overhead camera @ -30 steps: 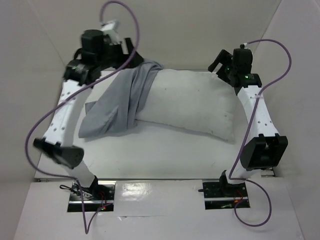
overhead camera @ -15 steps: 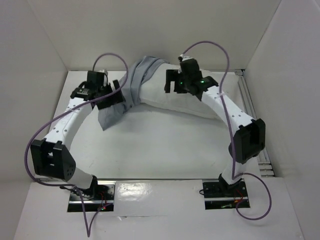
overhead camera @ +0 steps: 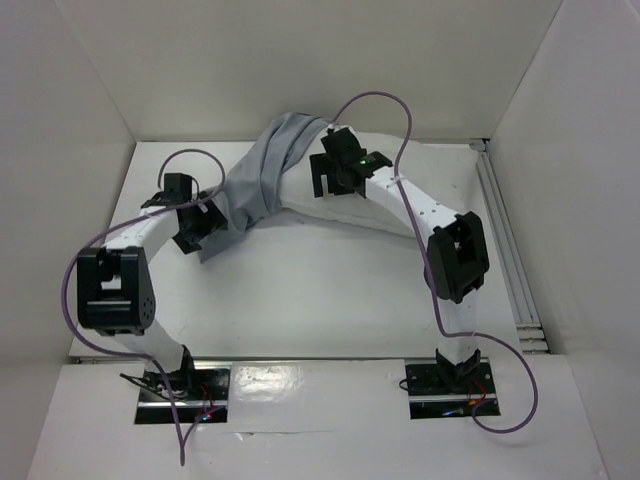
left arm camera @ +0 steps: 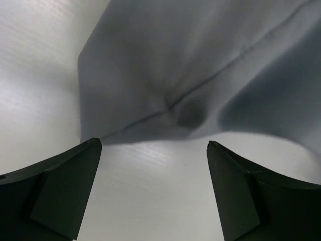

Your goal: Put the pillow into the pillowcase

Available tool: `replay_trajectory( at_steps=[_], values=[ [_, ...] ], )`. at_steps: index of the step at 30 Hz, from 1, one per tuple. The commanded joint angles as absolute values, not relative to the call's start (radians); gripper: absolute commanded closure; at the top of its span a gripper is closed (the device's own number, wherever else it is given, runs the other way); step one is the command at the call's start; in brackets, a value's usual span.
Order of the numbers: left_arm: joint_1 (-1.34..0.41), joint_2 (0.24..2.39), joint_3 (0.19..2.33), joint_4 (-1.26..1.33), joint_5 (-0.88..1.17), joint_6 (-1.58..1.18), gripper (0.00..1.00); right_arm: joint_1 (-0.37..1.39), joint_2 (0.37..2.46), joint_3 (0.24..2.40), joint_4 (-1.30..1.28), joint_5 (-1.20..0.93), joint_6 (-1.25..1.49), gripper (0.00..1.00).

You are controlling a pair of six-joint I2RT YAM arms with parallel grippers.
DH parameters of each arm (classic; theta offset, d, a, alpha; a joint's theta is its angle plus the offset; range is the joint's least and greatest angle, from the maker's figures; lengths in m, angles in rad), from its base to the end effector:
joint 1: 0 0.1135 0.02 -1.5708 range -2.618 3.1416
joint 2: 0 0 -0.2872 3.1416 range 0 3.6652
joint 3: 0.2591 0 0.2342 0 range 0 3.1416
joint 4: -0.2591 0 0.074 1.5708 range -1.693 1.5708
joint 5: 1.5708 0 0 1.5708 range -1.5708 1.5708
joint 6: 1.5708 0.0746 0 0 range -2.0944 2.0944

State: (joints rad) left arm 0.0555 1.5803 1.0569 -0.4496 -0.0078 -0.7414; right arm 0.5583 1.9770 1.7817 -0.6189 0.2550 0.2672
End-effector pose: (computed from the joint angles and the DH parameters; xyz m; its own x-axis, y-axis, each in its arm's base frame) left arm 0.3319 0.0190 0.2167 -0.5683 -0.7079 -0.4194 -0.6015 0.7052 -0.3753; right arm 0.4065 0.2317 0.2860 -0.6914 -0.1306 -0.7105 -0.1899 0.9818 0.0043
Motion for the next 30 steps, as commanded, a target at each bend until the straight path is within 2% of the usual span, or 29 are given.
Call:
replay_trajectory(
  at_steps=[1,5,7,8,9,10,11,13,14,15,16,21,23,27,30],
  values=[
    [0.052,1.681,1.127,-0.39,-0.037,-0.75,0.0,0.538,1.983,1.848,-0.63,0.333,0.268,0.01],
    [0.051,1.796,1.173,-0.371,-0.06,-0.759,0.04,0.52,1.971,1.818,-0.597,0.342,0.268,0.01],
    [0.069,1.828,1.218,-0.38,-0.02,-0.769,0.22,0.509,1.989,1.818,-0.585,0.312,0.268,0.01],
    [0.081,1.838,1.23,-0.38,-0.008,-0.769,0.32,0.509,2.002,1.818,-0.575,0.296,0.268,0.01],
    [0.081,1.838,1.255,-0.38,-0.008,-0.778,0.51,0.509,2.017,1.818,-0.575,0.281,0.278,0.01],
    [0.093,1.838,1.268,-0.39,-0.008,-0.778,0.86,0.509,2.052,1.827,-0.575,0.269,0.278,0.01],
    [0.094,1.838,1.287,-0.399,-0.008,-0.778,1.0,0.509,2.069,1.827,-0.566,0.255,0.29,0.01],
    [0.113,1.825,1.35,-0.439,0.002,-0.746,1.0,0.5,2.094,1.818,-0.54,0.238,0.301,0.27],
    [0.114,1.806,1.374,-0.458,0.002,-0.736,1.0,0.5,2.103,1.804,-0.529,0.251,0.301,0.47],
    [0.114,1.79,1.422,-0.492,-0.011,-0.714,1.0,0.5,2.103,1.792,-0.519,0.262,0.326,0.78],
    [0.124,1.772,1.446,-0.509,-0.011,-0.698,1.0,0.488,2.08,1.77,-0.509,0.288,0.336,1.0],
    [0.144,1.62,1.653,-0.623,0.054,-0.611,1.0,0.454,1.896,1.617,-0.445,0.279,0.336,1.0],
    [0.153,1.602,1.81,-0.711,0.109,-0.58,1.0,0.445,1.792,1.553,-0.462,0.27,0.327,1.0],
    [0.153,1.601,2.011,-0.762,0.172,-0.557,1.0,0.492,1.614,1.422,-0.5,0.27,0.318,1.0],
    [0.163,1.695,2.109,-0.772,0.172,-0.557,1.0,0.548,1.522,1.344,-0.523,0.27,0.351,1.0]
  ],
)
